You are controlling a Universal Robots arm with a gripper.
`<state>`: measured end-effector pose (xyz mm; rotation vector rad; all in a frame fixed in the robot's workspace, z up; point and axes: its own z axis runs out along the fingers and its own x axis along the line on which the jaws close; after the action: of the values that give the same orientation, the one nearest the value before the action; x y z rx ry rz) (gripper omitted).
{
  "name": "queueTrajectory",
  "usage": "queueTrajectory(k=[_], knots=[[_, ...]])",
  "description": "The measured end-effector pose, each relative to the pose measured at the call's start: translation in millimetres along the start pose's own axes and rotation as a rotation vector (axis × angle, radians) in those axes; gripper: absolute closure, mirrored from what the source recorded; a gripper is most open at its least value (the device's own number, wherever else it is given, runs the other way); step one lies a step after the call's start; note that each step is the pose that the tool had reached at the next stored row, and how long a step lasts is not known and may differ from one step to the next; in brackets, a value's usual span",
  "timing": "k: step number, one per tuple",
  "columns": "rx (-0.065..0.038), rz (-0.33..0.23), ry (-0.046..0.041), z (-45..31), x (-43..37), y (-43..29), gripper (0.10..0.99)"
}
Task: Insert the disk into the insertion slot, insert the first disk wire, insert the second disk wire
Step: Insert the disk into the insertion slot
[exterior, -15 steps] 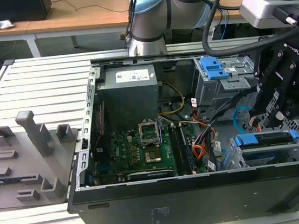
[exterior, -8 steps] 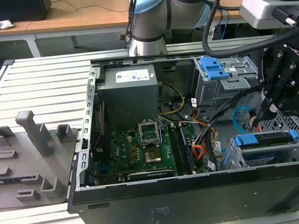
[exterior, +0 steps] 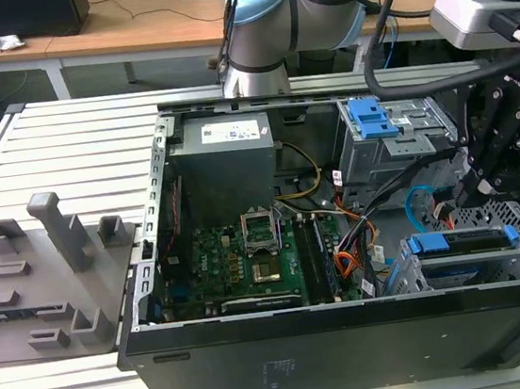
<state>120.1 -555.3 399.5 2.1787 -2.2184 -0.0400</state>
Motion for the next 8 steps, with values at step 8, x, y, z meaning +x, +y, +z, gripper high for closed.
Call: queueTrajectory(k=[8], knots=[[-0.002, 0.000, 0.0002, 22.5, -0.1, -2.5, 0.980]])
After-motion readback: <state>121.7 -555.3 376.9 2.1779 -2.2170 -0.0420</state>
